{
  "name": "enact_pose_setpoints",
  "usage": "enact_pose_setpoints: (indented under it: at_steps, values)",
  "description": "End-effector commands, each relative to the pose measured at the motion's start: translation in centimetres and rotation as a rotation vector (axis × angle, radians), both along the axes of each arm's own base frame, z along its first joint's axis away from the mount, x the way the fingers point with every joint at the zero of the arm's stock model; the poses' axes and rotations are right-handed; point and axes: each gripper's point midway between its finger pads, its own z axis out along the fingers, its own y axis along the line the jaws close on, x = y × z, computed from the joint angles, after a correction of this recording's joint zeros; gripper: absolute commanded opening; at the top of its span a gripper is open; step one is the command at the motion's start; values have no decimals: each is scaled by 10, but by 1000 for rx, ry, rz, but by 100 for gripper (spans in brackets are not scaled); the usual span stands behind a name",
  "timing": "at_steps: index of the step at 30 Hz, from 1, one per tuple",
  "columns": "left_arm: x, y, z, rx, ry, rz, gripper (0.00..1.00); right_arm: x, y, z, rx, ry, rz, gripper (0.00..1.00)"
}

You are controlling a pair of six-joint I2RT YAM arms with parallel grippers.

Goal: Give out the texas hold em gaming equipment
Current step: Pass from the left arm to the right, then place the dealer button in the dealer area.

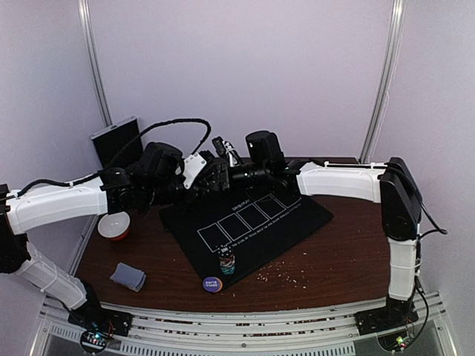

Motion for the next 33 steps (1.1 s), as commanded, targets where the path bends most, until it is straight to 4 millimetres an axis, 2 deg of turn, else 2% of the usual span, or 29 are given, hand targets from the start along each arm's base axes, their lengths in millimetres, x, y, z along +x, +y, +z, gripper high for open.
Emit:
enact_pose_setpoints:
  at_steps: [1, 6, 7, 9, 10, 12, 14, 16, 17, 21, 25, 26, 28, 33]
  values:
    - [9, -7, 24, -50, -75, 6, 26, 2, 6, -11, -49, -16, -2, 37]
    - [8, -7, 20, -40, -71, 6, 26, 6, 2, -3, -57, -55, -32, 3]
    - [8, -6, 20, -40, -70, 7, 26, 9, 0, -1, -63, -70, -43, 0]
    - [7, -5, 19, -43, -66, 12, 27, 13, -3, 3, -71, -94, -58, 0]
    - [6, -4, 17, -48, -60, 16, 31, 17, -6, 4, -73, -99, -70, 0]
    - [6, -1, 18, -64, -54, 35, 57, 28, -13, 8, -62, -104, -95, 0]
    - [6, 2, 21, -88, -50, 59, 81, 49, -24, 7, -50, -96, -143, 0]
    - [6, 8, 25, -119, -49, 87, 95, 77, -36, -3, -39, -54, -206, 0]
    - [7, 10, 26, -134, -44, 98, 98, 90, -40, -13, -35, -22, -226, 0]
    - [15, 28, 21, -193, 23, 164, 98, 139, -53, -53, -19, 95, -319, 0]
    - [17, 39, 4, -189, 82, 208, 98, 178, -63, -91, -4, 186, -422, 0]
    - [18, 43, -2, -183, 102, 226, 98, 186, -67, -104, -12, 211, -454, 0]
    - [18, 51, -15, -178, 155, 267, 98, 197, -73, -117, -21, 231, -496, 0]
    - [15, 62, -42, -182, 244, 307, 98, 206, -78, -152, -80, 275, -542, 0]
